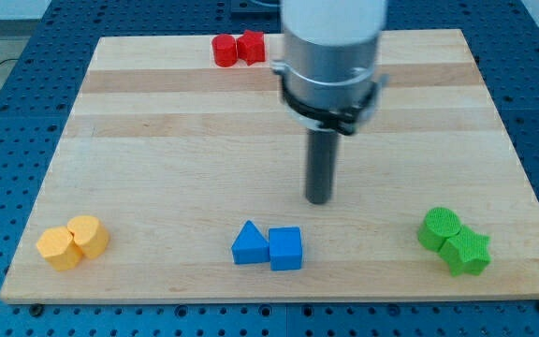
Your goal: Move the blue blocks slightly towards left side
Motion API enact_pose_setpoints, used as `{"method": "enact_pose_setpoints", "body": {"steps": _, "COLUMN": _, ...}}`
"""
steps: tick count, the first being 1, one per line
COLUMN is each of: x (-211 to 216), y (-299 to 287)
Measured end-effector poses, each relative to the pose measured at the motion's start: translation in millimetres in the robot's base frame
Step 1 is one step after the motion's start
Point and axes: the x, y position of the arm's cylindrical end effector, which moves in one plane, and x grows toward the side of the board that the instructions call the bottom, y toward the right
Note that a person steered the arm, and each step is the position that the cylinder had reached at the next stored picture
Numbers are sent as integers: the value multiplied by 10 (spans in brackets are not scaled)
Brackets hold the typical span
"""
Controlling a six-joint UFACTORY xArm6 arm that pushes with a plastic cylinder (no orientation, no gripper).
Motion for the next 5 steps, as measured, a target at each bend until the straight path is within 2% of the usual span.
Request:
{"method": "enact_pose_setpoints", "body": {"steps": 1, "x": 48, "y": 438}}
{"method": "enact_pose_setpoints", "body": {"steps": 2, "x": 87, "y": 542}}
{"method": "enact_pose_setpoints", "body": {"steps": 4, "x": 545, "y": 553}}
{"method": "enact_pose_setpoints", "body": {"steps": 5, "x": 700, "y": 297}}
